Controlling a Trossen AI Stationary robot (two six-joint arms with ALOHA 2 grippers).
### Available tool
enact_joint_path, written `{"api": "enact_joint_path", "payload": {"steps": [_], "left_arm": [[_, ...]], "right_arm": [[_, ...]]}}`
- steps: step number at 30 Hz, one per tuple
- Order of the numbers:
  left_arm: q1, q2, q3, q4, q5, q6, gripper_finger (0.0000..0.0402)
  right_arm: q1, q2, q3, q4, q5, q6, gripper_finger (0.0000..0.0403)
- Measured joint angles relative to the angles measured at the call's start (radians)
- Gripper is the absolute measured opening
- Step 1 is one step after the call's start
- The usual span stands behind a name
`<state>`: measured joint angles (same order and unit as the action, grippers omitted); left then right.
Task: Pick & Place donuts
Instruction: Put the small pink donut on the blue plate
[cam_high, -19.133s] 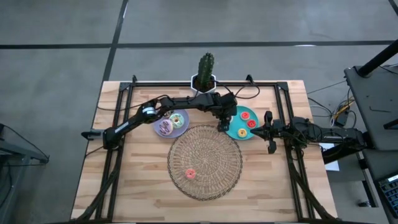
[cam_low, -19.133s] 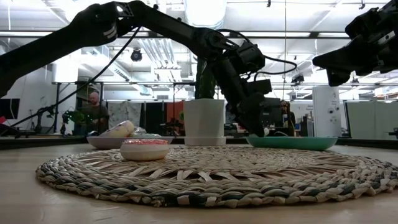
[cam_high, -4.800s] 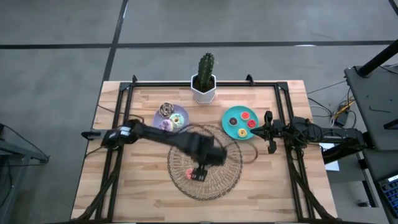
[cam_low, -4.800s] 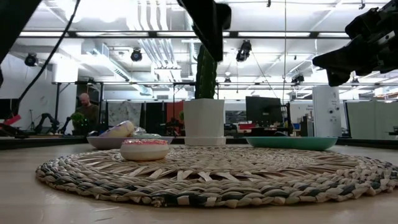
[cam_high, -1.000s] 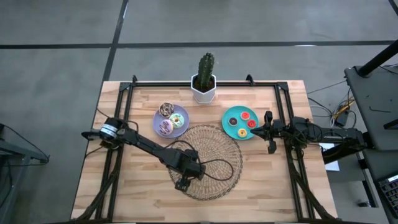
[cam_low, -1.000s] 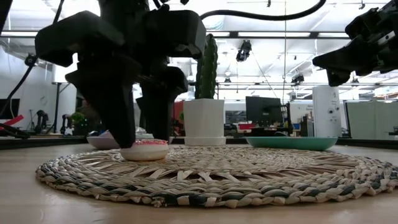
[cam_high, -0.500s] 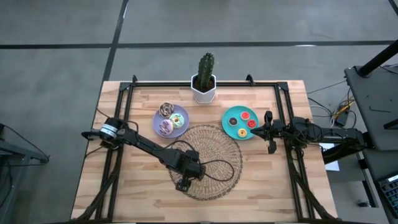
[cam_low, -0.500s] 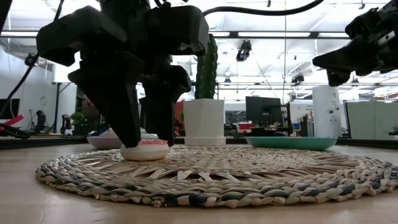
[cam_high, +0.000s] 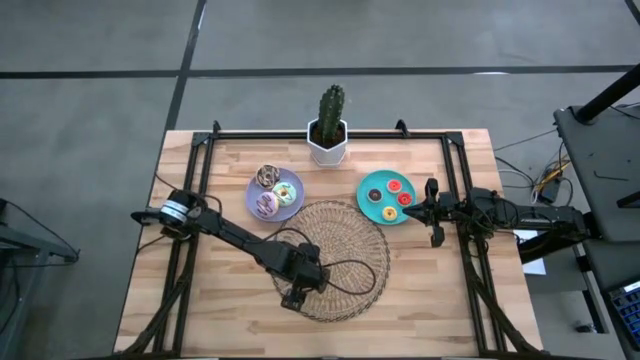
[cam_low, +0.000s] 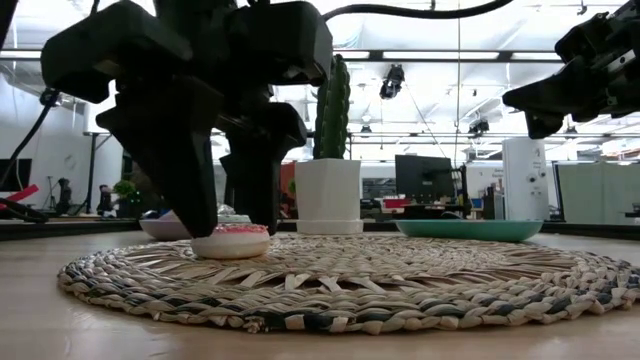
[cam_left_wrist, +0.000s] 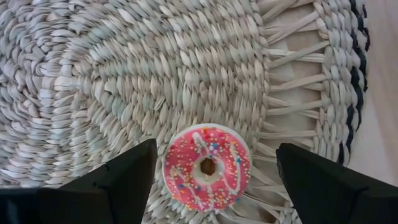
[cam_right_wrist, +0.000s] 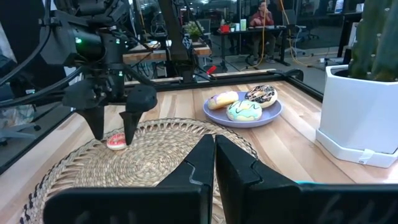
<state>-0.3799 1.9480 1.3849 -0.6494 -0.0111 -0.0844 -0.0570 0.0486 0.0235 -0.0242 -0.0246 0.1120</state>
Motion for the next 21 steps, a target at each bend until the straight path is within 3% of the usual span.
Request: {"api": "enact_joint_path", "payload": {"steps": [21], "left_arm": [[-0.016,-0.002,-0.062,0.024,-0.046,0.009,0.03]], "right_arm": [[0.0,0.0,0.0,0.0,0.0,0.0,0.0008]]}}
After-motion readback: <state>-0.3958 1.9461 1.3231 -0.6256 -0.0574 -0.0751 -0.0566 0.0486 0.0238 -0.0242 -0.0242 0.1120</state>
